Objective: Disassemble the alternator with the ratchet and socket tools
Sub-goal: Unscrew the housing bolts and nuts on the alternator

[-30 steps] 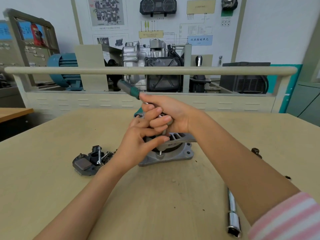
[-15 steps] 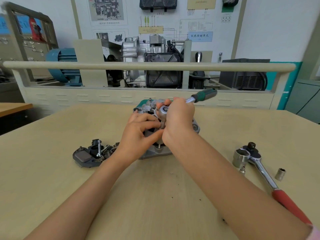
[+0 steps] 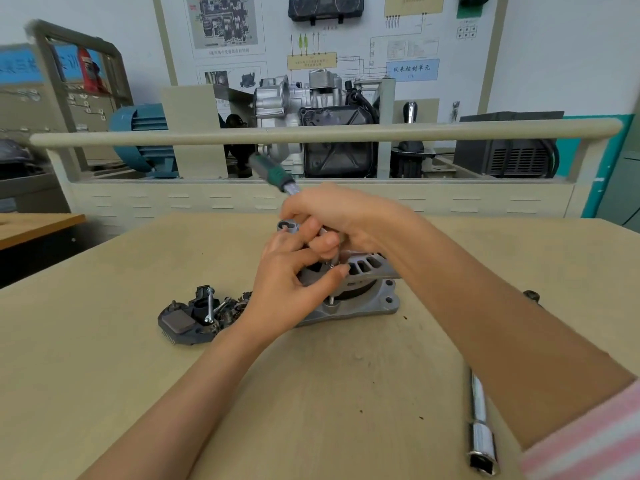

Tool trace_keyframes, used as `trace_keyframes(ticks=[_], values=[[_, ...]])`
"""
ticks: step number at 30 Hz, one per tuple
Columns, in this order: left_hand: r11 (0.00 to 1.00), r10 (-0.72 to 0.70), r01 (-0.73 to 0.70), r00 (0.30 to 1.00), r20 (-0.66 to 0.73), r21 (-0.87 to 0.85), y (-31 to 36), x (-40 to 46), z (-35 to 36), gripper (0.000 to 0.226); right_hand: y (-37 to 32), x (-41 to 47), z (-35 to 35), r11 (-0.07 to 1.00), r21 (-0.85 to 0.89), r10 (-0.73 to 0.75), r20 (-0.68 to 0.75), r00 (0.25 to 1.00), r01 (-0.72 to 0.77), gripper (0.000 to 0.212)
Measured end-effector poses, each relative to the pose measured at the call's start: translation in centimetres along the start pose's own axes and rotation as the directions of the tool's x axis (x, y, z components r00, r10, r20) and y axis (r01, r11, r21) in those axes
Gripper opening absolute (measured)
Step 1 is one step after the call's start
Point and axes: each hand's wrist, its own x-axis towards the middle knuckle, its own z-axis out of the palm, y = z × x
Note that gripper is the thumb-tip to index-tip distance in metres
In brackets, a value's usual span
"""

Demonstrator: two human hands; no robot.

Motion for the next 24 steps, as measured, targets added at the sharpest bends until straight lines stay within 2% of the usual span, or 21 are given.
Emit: trace_keyframes(ticks=[2,4,6,9,12,15,17,19,20,21,24], values=[[0.999,0.014,-0.015,1.000,-0.014,-0.050,0.0,0.1,-0.1,0.022,-0.3,0.3,-0.5,0.996,-0.078,0.056,0.200,0.978,-0.041,0.038],[0.995,0.027,-0.030,0.999,-0.026,-0.091,-0.2,0.1,-0.1,0.021,-0.2,0.4,-0.7,0.997,-0.050,0.065,0.294,0.954,-0.052,0.043],[0.995,0.006,-0.009,0.999,-0.033,-0.101,-0.4,0.1,0.0,0.026,0.1,0.5,-0.7,0.999,0.009,0.042,0.309,0.950,-0.047,0.043],[0.994,-0.009,0.004,0.999,-0.045,-0.111,-0.5,-0.1,0.2,0.026,0.6,0.1,-0.6,0.990,0.143,-0.017,0.254,0.967,-0.020,0.041],[0.998,0.025,-0.027,0.999,-0.025,-0.049,-0.6,-0.2,0.2,0.021,1.2,-0.7,-0.4,0.961,0.271,-0.090,0.125,0.988,0.054,0.039],[0.999,0.046,-0.047,0.999,-0.018,-0.020,-0.6,-0.2,0.3,0.024,1.7,-1.6,0.4,0.915,0.369,-0.129,-0.117,0.985,0.163,0.036],[0.998,0.050,-0.051,0.998,-0.026,-0.032,-0.6,-0.2,0.3,0.024,2.1,-1.8,1.6,0.818,0.501,-0.083,-0.385,0.919,0.284,0.033],[0.999,0.044,-0.045,0.998,-0.038,-0.029,-0.6,-0.3,0.4,0.022,2.5,-2.0,2.8,0.600,0.651,0.052,-0.611,0.790,0.464,0.031],[0.999,0.040,-0.041,0.998,-0.046,-0.021,-0.6,-0.3,0.5,0.023,2.8,-2.0,3.2,0.492,0.690,0.114,-0.656,0.746,0.532,0.031],[0.999,0.037,-0.038,0.998,-0.051,-0.013,-0.6,-0.3,0.6,0.024,3.0,-2.0,3.5,0.429,0.706,0.145,-0.670,0.729,0.563,0.032],[0.999,0.020,-0.022,0.998,-0.057,-0.036,-0.2,-0.3,0.5,0.024,2.9,-2.2,3.8,0.444,0.714,0.148,-0.655,0.741,0.542,0.030]])
